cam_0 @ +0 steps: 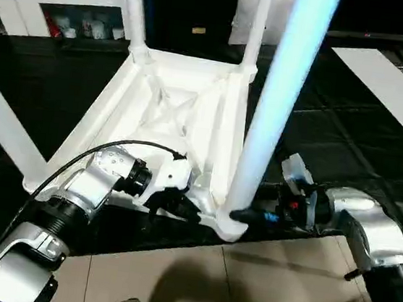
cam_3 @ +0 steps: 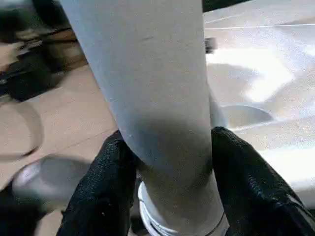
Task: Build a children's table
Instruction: Rotate leg to tighten
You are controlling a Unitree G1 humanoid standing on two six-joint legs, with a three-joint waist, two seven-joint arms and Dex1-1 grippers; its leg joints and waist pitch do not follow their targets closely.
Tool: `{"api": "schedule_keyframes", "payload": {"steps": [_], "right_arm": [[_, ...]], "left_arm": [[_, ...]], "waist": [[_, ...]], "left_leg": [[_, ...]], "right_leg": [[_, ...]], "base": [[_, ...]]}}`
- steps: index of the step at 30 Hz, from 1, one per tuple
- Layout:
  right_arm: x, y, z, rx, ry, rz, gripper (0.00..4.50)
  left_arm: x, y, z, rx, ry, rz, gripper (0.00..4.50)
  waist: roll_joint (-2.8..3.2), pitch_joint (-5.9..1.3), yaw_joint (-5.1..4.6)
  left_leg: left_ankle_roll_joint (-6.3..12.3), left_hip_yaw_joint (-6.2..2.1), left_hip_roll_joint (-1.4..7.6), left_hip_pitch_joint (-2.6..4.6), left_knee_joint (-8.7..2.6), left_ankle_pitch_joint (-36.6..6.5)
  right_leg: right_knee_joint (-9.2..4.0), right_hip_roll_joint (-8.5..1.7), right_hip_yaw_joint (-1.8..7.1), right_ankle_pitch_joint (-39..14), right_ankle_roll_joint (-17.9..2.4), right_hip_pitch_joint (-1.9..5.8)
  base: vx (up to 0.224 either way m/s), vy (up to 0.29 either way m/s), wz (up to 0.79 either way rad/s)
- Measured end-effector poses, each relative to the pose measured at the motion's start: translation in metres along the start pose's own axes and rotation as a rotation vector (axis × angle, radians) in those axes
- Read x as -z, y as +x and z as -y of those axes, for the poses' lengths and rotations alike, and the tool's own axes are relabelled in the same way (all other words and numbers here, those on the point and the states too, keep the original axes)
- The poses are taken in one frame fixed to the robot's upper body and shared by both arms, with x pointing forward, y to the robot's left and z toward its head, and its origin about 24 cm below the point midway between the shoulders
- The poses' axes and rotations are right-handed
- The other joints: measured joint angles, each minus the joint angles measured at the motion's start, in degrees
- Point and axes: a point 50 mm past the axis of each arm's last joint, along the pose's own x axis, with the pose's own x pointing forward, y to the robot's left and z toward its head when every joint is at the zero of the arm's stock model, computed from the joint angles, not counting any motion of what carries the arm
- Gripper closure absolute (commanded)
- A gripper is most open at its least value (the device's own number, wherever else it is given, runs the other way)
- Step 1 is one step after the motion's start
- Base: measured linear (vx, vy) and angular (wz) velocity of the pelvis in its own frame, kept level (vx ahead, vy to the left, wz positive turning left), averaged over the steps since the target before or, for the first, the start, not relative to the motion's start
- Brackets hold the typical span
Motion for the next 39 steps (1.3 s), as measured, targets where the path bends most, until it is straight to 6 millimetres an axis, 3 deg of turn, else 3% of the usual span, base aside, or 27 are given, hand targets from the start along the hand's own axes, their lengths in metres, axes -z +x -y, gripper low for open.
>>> {"api": "schedule_keyframes", "payload": {"steps": [6,12,14,16,17,21,26,32,36,39], "right_arm": [[-0.003,0.013,0.014,0.373,0.052,0.072,2.54],[-0.014,0.042,0.031,0.738,0.147,0.163,2.56],[-0.018,0.052,0.038,0.833,0.201,0.197,2.56],[-0.021,0.057,0.041,0.872,0.223,0.217,2.56],[-0.021,0.057,0.042,0.881,0.217,0.223,2.21],[-0.021,0.053,0.040,0.859,0.166,0.235,1.79],[-0.016,0.044,0.034,0.796,0.085,0.227,1.35],[0.006,0.015,0.025,0.649,0.056,0.189,0.84],[0.003,0.002,0.019,0.523,-0.022,0.159,0.47],[0.000,-0.008,0.014,0.396,-0.092,0.115,0.47]], "left_arm": [[-0.006,0.014,-0.016,-0.222,-0.121,0.019,4.50],[-0.017,0.031,-0.032,-0.444,-0.226,0.038,4.50],[-0.021,0.036,-0.037,-0.507,-0.238,0.040,4.50],[-0.022,0.039,-0.038,-0.539,-0.240,0.040,4.50],[-0.024,0.040,-0.039,-0.551,-0.239,0.042,4.50],[-0.027,0.041,-0.039,-0.548,-0.225,0.052,4.50],[-0.025,0.033,-0.037,-0.499,-0.180,0.060,4.50],[-0.017,0.018,-0.026,-0.360,-0.094,0.069,4.50],[-0.010,0.010,-0.019,-0.260,-0.049,0.067,4.50],[-0.007,0.005,-0.014,-0.180,-0.020,0.045,4.50]], "waist": [[0.00,0.02,-3.41],[0.33,0.18,-6.41],[0.40,0.24,-7.38],[0.39,0.26,-7.80],[0.36,0.28,-7.88],[0.32,0.30,-7.50],[0.33,0.29,-6.14],[0.41,0.25,-3.44],[0.46,0.27,-2.03],[0.46,0.27,-0.99]], "left_leg": [[-0.04,-0.16,-0.01,0.02,0.01,0.02],[-0.04,-0.72,0.23,-0.30,-0.05,0.01],[-0.04,-0.73,0.23,-0.33,0.00,0.01],[-0.04,-0.73,0.23,-0.32,0.00,0.01],[-0.04,-0.73,0.23,-0.33,-0.01,0.01],[-0.02,-0.68,0.23,-0.37,-0.03,0.01],[-0.05,-0.61,0.32,-0.32,-0.40,-0.08],[0.11,-0.60,0.47,-0.44,-0.73,0.03],[0.07,-0.53,0.45,-0.42,-0.58,0.02],[-0.20,-0.43,0.40,-0.35,-0.43,-0.14]], "right_leg": [[-0.47,0.01,-0.19,-0.07,0.12,-0.09],[-1.96,-0.10,-1.60,-0.07,0.11,-0.06],[-2.02,-0.13,-1.67,-0.06,0.09,-0.12],[-2.05,-0.14,-1.70,-0.03,0.05,-0.15],[-2.04,-0.14,-1.70,0.05,-0.07,-0.15],[-1.99,-0.14,-1.66,0.81,-0.73,-0.19],[-1.86,-0.07,-1.66,1.70,-0.81,-0.35],[-1.74,0.05,-1.74,1.58,-0.62,-0.72],[-1.73,-0.01,-1.66,1.60,-0.66,-0.63],[-1.75,-0.07,-1.50,1.61,-0.66,-0.46]], "base": [[0.000,0.000,0.00],[0.000,0.000,0.00],[0.000,0.000,0.00],[0.000,0.000,0.00],[0.000,0.000,0.00],[0.000,0.000,0.00],[0.011,-0.005,0.01],[0.000,0.000,0.00],[0.000,0.000,0.00],[0.000,0.000,0.00]]}}
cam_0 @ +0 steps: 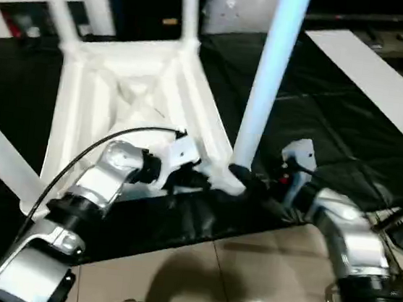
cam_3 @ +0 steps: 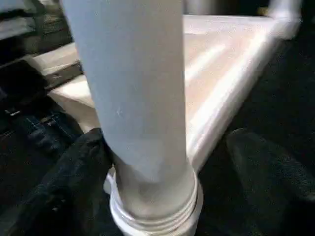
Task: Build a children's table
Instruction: Rotate leg to tighten
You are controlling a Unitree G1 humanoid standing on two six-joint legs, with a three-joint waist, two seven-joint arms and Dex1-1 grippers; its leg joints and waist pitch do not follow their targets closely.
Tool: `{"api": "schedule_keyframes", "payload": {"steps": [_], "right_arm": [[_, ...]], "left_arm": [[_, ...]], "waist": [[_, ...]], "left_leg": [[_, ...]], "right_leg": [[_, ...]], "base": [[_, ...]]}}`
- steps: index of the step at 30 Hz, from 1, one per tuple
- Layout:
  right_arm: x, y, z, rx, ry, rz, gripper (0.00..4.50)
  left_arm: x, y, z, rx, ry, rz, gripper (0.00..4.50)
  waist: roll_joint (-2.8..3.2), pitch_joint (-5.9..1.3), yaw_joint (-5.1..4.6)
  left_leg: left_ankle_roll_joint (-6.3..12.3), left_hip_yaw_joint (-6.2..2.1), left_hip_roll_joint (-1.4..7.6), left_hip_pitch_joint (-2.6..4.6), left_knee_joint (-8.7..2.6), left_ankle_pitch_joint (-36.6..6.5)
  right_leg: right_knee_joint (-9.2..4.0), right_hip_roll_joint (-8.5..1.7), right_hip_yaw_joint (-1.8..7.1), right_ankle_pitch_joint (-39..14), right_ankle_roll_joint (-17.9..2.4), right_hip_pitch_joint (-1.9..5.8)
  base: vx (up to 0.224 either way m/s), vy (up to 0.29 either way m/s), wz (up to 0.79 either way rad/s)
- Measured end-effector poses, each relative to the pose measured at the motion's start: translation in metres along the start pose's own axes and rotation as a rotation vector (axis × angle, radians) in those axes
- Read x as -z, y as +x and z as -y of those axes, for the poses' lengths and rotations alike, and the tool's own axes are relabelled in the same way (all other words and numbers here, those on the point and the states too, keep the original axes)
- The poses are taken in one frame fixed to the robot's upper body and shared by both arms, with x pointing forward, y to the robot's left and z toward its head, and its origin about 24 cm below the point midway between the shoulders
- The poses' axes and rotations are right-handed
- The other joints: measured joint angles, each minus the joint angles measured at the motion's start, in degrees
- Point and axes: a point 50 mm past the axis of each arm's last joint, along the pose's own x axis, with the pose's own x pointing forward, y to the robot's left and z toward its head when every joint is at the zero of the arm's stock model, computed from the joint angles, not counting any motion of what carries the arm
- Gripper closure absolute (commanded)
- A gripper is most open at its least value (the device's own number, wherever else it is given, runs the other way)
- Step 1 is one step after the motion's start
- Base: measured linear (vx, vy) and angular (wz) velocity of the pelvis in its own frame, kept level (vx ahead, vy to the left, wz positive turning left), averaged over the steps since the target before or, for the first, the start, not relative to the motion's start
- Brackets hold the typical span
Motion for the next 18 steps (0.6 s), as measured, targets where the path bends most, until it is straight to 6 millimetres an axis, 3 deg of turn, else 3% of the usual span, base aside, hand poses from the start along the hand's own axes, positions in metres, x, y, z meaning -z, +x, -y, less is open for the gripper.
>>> {"api": "schedule_keyframes", "payload": {"steps": [5,8,16,18], "right_arm": [[-0.001,-0.008,-0.006,-0.200,-0.017,-0.025,0.47],[-0.003,-0.012,-0.007,-0.309,-0.022,-0.059,0.81],[0.000,-0.008,-0.010,-0.466,-0.017,-0.136,1.30],[0.003,-0.008,-0.011,-0.491,-0.014,-0.148,1.63]], "left_arm": [[0.005,-0.011,0.006,0.129,0.071,-0.042,4.50],[0.005,-0.014,0.010,0.192,0.100,-0.056,4.50],[0.004,-0.013,0.014,0.263,0.128,-0.062,4.50],[0.004,-0.013,0.015,0.274,0.130,-0.062,4.50]], "waist": [[0.00,-0.02,1.16],[0.00,-0.02,1.88],[-0.08,-0.07,2.21],[-0.08,-0.07,2.22]], "left_leg": [[-0.01,0.05,0.02,0.25,0.09,0.01],[0.00,0.11,0.03,0.27,0.17,0.02],[0.06,0.19,0.04,0.24,0.24,0.06],[0.06,0.19,0.04,0.23,0.24,0.06]], "right_leg": [[0.01,-0.02,0.04,0.00,0.00,0.34],[0.01,-0.06,0.05,-0.01,0.01,0.45],[0.05,-0.11,0.07,0.00,0.01,0.52],[0.07,-0.11,0.07,0.00,0.01,0.51]], "base": [[0.000,0.000,0.00],[0.000,0.000,0.00],[0.000,0.000,0.00],[0.000,0.000,0.00]]}}
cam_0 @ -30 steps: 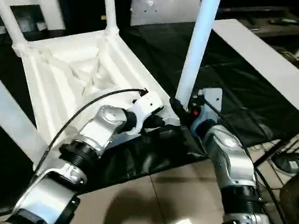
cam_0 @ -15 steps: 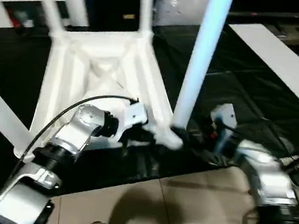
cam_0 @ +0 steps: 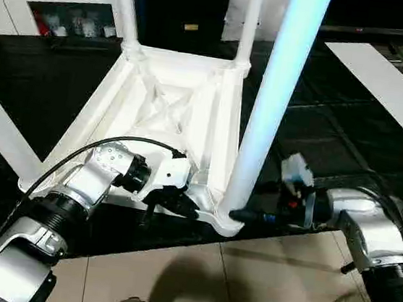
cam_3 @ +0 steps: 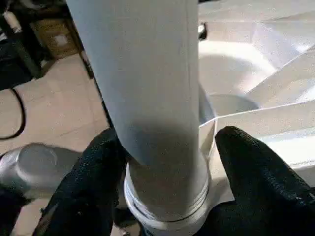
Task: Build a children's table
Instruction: Rotate leg to tighten
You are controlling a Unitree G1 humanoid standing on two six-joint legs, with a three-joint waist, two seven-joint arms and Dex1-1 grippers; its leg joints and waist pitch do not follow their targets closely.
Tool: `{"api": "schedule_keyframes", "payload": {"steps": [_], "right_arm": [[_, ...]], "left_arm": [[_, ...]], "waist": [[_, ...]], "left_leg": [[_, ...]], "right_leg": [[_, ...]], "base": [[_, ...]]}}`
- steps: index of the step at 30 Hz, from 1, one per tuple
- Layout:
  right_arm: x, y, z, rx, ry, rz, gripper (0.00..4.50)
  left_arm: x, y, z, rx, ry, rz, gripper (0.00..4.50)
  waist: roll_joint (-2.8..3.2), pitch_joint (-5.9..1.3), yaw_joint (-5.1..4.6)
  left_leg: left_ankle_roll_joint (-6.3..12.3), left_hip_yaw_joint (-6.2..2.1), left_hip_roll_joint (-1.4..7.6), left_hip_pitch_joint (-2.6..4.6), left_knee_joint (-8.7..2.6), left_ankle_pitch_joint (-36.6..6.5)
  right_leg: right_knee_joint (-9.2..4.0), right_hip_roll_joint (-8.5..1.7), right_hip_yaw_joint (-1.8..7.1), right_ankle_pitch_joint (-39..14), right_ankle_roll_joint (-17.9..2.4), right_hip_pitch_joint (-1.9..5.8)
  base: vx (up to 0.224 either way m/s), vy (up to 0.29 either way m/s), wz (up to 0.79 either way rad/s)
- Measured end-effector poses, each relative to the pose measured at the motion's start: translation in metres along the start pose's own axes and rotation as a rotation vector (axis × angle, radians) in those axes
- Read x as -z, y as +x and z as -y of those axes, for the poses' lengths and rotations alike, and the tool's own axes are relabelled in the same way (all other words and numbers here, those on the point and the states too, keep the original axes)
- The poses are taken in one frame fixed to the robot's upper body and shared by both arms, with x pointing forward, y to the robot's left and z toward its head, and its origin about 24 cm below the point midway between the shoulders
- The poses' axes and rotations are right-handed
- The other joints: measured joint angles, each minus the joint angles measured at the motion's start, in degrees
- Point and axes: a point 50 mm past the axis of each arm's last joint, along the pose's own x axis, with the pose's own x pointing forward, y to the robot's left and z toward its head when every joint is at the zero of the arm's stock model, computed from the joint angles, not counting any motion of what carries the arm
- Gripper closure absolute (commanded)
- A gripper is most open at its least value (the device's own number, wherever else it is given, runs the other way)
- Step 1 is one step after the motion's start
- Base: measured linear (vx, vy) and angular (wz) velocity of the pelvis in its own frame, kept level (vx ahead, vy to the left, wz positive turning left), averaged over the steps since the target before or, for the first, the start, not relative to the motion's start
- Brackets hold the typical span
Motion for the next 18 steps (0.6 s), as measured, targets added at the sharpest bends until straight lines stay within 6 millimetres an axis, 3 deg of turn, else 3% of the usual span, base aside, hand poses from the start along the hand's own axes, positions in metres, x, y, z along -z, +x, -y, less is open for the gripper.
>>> {"api": "schedule_keyframes", "payload": {"steps": [3,12,18], "right_arm": [[0.0007,0.0010,-0.0006,-0.030,0.004,-0.010,1.69],[-0.0060,0.0031,0.0010,-0.094,-0.007,-0.018,2.45],[-0.0057,0.0016,-0.0014,-0.096,0.014,-0.020,2.52]], "left_arm": [[-0.0006,0.0011,0.0006,0.011,0.008,0.001,4.50],[-0.0012,0.0023,0.0011,0.020,0.015,0.003,4.50],[-0.0019,0.0038,0.0015,0.029,0.008,0.011,4.50]], "waist": [[-0.01,0.00,0.10],[-0.02,-0.01,0.31],[-0.02,-0.01,0.61]], "left_leg": [[0.00,0.00,0.01,-0.01,0.00,0.00],[-0.01,0.00,0.03,-0.02,0.08,0.01],[-0.01,0.00,0.03,-0.02,0.06,0.00]], "right_leg": [[0.04,0.00,0.00,0.00,0.00,0.00],[0.20,0.00,0.00,-0.02,0.02,-0.03],[0.20,0.00,0.00,-0.03,0.04,-0.04]], "base": [[0.000,0.000,0.00],[0.000,0.000,0.00],[0.000,0.000,0.00]]}}
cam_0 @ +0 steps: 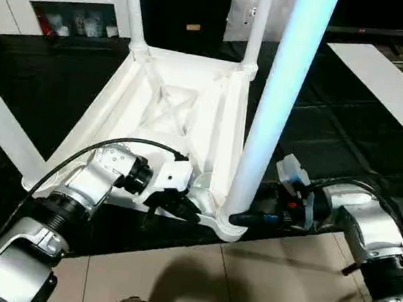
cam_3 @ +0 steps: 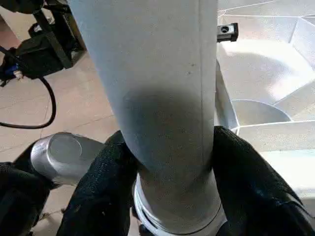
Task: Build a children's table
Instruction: Rotate leg to tighten
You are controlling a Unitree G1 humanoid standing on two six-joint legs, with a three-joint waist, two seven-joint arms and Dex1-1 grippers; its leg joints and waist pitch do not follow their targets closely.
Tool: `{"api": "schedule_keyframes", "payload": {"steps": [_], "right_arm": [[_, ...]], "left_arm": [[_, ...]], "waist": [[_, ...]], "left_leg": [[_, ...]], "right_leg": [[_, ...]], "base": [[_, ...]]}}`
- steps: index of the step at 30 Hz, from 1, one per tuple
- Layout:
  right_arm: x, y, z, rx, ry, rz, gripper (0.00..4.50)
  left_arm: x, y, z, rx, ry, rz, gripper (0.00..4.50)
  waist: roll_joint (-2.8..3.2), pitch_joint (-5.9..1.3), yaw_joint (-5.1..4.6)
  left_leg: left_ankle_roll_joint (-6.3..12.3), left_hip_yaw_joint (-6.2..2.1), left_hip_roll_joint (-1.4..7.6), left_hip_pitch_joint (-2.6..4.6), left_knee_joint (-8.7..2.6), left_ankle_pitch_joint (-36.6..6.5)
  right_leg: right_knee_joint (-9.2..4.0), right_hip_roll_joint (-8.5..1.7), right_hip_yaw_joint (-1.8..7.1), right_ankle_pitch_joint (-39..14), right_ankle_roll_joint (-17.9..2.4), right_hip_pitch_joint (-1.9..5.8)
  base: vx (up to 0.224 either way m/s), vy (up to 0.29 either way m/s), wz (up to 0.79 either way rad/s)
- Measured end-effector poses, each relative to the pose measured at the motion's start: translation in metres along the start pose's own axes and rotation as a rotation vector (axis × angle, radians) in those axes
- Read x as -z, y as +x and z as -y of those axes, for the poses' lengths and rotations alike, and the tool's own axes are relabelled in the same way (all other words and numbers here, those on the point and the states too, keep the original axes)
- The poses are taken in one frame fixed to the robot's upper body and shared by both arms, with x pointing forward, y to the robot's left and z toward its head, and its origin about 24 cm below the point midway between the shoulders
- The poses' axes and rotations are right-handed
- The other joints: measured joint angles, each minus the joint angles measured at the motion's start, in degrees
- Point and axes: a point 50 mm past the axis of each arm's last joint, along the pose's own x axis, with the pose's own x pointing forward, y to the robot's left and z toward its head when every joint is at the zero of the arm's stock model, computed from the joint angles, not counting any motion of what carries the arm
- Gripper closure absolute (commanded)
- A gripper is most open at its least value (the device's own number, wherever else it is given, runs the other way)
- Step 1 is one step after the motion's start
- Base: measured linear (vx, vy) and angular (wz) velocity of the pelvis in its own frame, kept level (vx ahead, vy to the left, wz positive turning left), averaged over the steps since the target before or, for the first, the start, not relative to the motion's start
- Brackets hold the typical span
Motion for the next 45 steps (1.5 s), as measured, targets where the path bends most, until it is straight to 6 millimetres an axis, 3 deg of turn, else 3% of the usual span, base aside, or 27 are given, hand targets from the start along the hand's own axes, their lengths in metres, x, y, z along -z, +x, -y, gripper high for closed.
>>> {"api": "schedule_keyframes", "payload": {"steps": [4,8,14,19,20,21,28,29,37,41,45], "right_arm": [[0.001,0.005,-0.001,0.060,0.024,0.028,2.54],[0.002,0.014,0.009,0.265,0.074,0.085,2.55],[-0.006,0.035,0.037,0.759,0.171,0.173,2.56],[-0.016,0.053,0.056,0.997,0.280,0.243,2.56],[-0.018,0.055,0.058,1.025,0.285,0.254,2.00],[-0.019,0.057,0.059,1.043,0.288,0.260,2.00],[-0.022,0.059,0.058,1.063,0.251,0.285,1.55],[-0.020,0.057,0.056,1.051,0.231,0.283,1.28],[0.002,0.028,0.041,0.896,0.146,0.221,0.63],[-0.004,0.005,0.030,0.716,0.003,0.142,0.63],[-0.004,-0.002,0.019,0.541,-0.072,0.077,0.63]], "left_arm": [[0.000,0.002,-0.002,-0.030,-0.047,0.010,4.50],[0.003,-0.001,-0.012,-0.181,-0.127,0.004,4.50],[-0.004,0.017,-0.038,-0.475,-0.280,0.031,4.50],[-0.011,0.029,-0.049,-0.641,-0.372,0.061,4.50],[-0.013,0.031,-0.050,-0.665,-0.377,0.067,4.50],[-0.014,0.032,-0.051,-0.680,-0.375,0.066,4.50],[-0.019,0.034,-0.053,-0.695,-0.355,0.066,4.50],[-0.019,0.032,-0.053,-0.676,-0.340,0.064,4.50],[-0.013,0.023,-0.039,-0.512,-0.208,0.056,4.50],[-0.006,0.014,-0.030,-0.386,-0.137,0.048,4.50],[-0.004,0.011,-0.024,-0.290,-0.108,0.037,4.50]], "waist": [[0.00,0.00,0.08],[0.00,-0.01,-1.23],[0.02,-0.01,-5.89],[0.01,0.00,-8.08],[0.00,0.00,-8.30],[0.00,0.01,-8.43],[0.00,0.00,-7.90],[0.00,0.00,-7.60],[0.07,0.03,-4.60],[0.09,0.04,-3.26],[0.09,0.04,-2.29]], "left_leg": [[-0.05,0.00,0.02,0.07,0.01,0.04],[-0.18,-0.01,0.04,0.18,0.04,0.14],[-0.24,-0.28,0.04,0.12,0.20,0.17],[-0.24,-0.43,0.03,-0.04,0.30,0.16],[-0.24,-0.45,0.03,-0.10,0.29,0.16],[-0.24,-0.46,0.03,-0.14,0.29,0.16],[0.02,-0.41,-0.01,-0.21,-0.02,0.18],[0.03,-0.41,0.01,-0.24,-0.14,0.19],[0.05,-0.37,0.05,-0.45,-0.15,0.20],[-0.18,-0.24,0.04,-0.37,-0.07,0.10],[-0.16,-0.15,0.03,-0.27,0.06,0.11]], "right_leg": [[0.05,0.00,0.00,0.00,0.01,0.01],[0.11,0.02,0.00,-0.16,0.28,0.01],[-0.42,0.03,-0.38,-0.20,0.35,-0.16],[-0.46,0.03,-0.52,-0.20,0.34,-0.37],[-0.46,0.04,-0.53,-0.16,0.30,-0.40],[-0.45,0.04,-0.51,-0.11,0.25,-0.43],[-0.33,0.06,-0.42,0.60,-0.20,-0.61],[-0.33,0.10,-0.43,0.59,-0.18,-0.70],[-0.31,0.13,-0.40,0.59,-0.19,-0.94],[-0.32,0.10,-0.22,0.59,-0.18,-0.72],[-0.36,0.05,-0.12,0.57,-0.14,-0.47]], "base": [[0.000,0.000,0.00],[0.000,0.000,0.00],[0.000,0.000,0.00],[0.000,0.000,0.00],[0.000,0.000,0.00],[0.000,0.000,0.00],[0.000,0.000,0.00],[0.000,0.000,0.00],[0.000,0.000,0.00],[0.000,0.000,0.00],[0.000,0.000,0.00]]}}
